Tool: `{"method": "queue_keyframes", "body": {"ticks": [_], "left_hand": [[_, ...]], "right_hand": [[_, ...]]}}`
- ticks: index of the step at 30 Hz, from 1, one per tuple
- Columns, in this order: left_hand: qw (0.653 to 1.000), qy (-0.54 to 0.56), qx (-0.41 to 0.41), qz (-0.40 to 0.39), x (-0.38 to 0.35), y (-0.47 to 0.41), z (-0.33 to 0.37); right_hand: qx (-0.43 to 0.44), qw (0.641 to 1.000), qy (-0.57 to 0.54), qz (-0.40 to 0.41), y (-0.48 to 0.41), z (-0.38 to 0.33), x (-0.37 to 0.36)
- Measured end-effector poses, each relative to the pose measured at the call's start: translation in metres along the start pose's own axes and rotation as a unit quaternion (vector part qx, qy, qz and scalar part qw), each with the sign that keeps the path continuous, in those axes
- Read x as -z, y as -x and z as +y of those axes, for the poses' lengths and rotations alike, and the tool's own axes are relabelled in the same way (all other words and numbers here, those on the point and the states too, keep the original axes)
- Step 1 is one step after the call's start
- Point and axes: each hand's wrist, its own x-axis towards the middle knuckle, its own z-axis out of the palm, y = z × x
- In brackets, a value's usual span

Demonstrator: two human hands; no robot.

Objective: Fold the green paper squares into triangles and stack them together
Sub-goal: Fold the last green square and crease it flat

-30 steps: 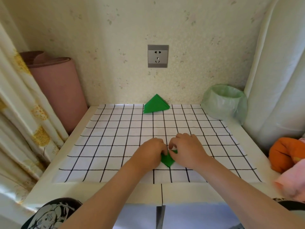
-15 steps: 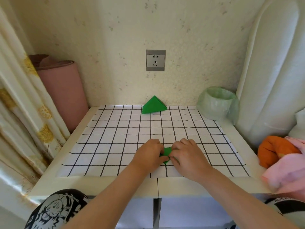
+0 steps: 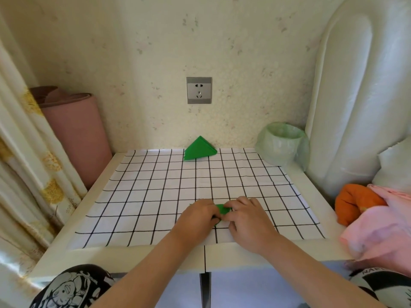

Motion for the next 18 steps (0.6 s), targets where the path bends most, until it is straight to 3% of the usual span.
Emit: {"method": "queue_keyframes", "body": {"ticks": [11,18], "left_hand": [[0.992,-0.106,-0.072,-0.002,-0.006,0.001,-0.002],[0.987,-0.151,-0.026,-0.044,-0.001,0.003,0.016]], "right_hand": [[-0.089,0.995,0.041,-0.033,-0.005,0.014,0.004],[-0.134,0.987,0.056,-0.063,-0.007,0.022,0.005]]}}
